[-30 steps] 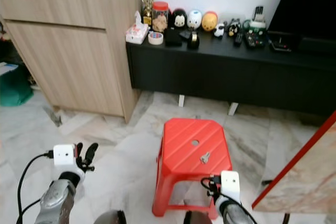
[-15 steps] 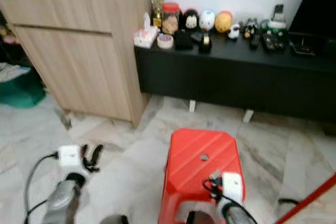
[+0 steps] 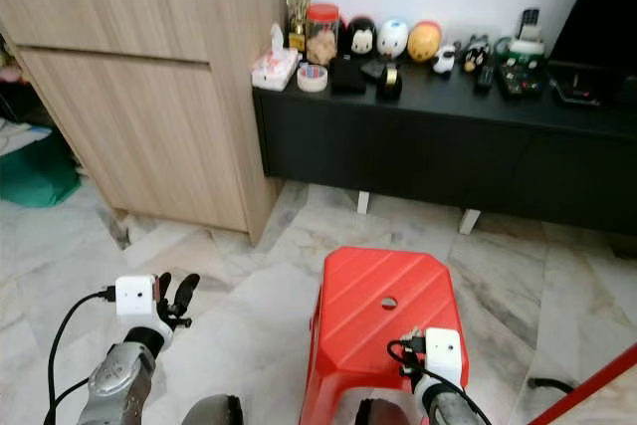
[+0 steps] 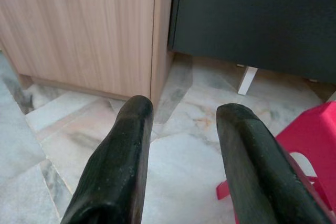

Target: Hang keys on a hook

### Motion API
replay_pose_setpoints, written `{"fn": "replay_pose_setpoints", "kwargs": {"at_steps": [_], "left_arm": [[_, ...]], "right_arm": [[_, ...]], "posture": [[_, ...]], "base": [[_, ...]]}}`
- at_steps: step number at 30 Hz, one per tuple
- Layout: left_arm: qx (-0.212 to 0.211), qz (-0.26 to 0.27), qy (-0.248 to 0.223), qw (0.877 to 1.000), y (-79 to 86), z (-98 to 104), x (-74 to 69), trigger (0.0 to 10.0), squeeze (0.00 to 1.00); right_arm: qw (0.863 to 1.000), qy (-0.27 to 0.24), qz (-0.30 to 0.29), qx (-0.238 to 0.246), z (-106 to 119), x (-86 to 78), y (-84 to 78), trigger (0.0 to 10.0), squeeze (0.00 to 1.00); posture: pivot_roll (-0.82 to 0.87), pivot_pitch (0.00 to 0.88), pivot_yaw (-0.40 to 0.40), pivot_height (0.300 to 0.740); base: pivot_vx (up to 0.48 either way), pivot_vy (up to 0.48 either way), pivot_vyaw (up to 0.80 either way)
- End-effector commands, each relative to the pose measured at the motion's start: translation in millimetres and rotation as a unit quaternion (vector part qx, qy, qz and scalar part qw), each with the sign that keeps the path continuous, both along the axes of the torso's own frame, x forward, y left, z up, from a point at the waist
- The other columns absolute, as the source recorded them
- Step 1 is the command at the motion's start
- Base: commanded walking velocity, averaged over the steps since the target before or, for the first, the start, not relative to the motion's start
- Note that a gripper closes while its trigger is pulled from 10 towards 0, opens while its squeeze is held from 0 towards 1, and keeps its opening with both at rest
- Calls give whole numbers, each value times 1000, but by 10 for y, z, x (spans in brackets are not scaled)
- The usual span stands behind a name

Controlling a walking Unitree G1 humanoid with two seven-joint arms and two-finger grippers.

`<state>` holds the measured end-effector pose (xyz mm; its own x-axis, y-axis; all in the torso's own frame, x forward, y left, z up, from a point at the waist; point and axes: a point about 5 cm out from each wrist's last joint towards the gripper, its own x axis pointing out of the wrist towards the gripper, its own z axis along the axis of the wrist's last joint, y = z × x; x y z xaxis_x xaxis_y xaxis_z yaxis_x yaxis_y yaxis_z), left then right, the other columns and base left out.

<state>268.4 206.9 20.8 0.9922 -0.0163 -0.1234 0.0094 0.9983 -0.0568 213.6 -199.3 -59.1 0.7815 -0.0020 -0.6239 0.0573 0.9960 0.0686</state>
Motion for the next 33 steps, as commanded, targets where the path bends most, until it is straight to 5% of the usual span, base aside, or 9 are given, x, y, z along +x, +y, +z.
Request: {"fn": "replay_pose_setpoints", "kwargs": {"at_steps": [1,18,33], "left_arm": [[-4,-1,-2,1000,6,10,5,10000,0],[-5,-6,-4,1000,-6,27,33,10000,0],[-6,-16,3,1000,-49,-16,-22,10000,0]], "right_arm": [[1000,-4,0,0,6,4,-1,10000,0],[999,-52,3,1,139,181,24,10000,0],[990,-63,120,-48,190,260,211,10000,0]], "posture": [[1,0,-28,617],[-6,0,-14,617],[-22,0,6,617]], "base": [[259,0,0],[290,0,0],[34,0,0]]}}
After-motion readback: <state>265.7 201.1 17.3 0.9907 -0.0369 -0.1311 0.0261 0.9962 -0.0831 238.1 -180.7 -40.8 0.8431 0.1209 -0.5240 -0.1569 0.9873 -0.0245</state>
